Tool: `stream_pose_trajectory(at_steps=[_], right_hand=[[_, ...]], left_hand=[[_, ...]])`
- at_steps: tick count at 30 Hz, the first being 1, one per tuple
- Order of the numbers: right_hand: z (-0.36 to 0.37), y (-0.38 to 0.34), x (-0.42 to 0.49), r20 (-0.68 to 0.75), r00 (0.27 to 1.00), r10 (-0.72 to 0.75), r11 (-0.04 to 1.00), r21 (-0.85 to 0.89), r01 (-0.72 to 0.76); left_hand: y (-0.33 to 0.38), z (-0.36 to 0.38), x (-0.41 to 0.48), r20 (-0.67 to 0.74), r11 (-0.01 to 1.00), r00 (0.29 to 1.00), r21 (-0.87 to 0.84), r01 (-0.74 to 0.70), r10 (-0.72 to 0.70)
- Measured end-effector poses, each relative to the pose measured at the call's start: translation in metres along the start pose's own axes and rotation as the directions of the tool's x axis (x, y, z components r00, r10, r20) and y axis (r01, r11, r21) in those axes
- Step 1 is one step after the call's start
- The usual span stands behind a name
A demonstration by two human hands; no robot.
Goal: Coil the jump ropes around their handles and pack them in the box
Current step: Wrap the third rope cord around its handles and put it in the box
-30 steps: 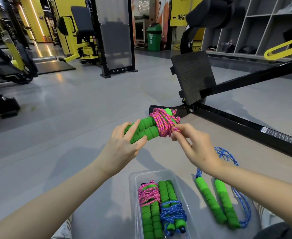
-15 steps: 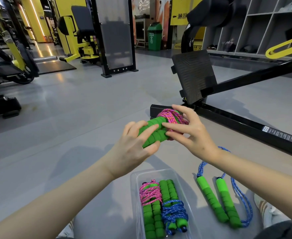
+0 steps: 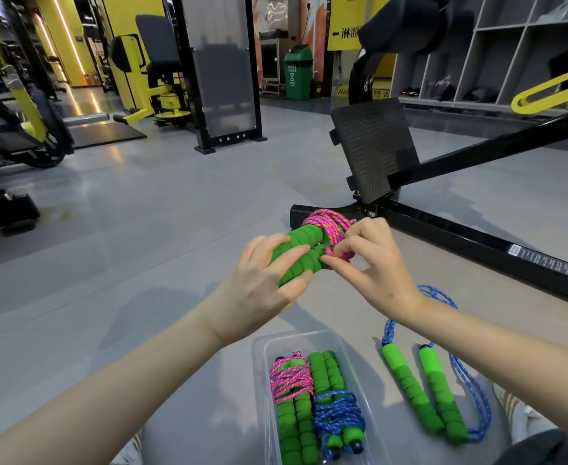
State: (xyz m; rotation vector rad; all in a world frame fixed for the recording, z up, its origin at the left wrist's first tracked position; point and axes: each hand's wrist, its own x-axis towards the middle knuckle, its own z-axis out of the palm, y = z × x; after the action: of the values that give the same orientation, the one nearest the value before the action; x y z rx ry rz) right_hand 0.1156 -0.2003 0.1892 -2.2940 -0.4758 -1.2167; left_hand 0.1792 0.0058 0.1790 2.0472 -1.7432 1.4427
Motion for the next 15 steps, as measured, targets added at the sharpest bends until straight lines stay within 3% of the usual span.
stream_pose_trajectory(at_steps=[5,8,10,12,13,15], right_hand=[[-0.001,0.003,0.0,0.11,0.993,-0.032,0.999,0.039,0.028],[-0.003,0.002,0.007,0.129,0.99,0.053,0.992,0.108,-0.067],[-0.004,0.005,0.013,0.195,0.959,0.204,0.952,0.189,-0.241],[-0.005,0.007,0.019,0.369,0.826,0.426,0.769,0.334,-0.545],[-0.004,0.006,0.021,0.475,0.721,0.504,0.603,0.405,-0.688],[0.0,0.009,0.021,0.662,0.545,0.515,0.224,0.51,-0.831]], left_hand=[[-0.002,0.0,0.0,-0.022,1.0,0.999,0.004,-0.023,0.023],[-0.001,-0.002,0.003,0.005,0.999,0.999,0.024,-0.048,0.048],[-0.004,-0.003,0.004,0.026,0.997,0.998,0.042,-0.063,0.061],[-0.008,-0.004,0.003,0.026,0.996,0.997,0.051,-0.071,0.07],[-0.009,-0.004,0.002,0.02,0.996,0.997,0.047,-0.071,0.07],[-0.008,-0.004,0.001,0.007,0.997,0.997,0.026,-0.075,0.075]])
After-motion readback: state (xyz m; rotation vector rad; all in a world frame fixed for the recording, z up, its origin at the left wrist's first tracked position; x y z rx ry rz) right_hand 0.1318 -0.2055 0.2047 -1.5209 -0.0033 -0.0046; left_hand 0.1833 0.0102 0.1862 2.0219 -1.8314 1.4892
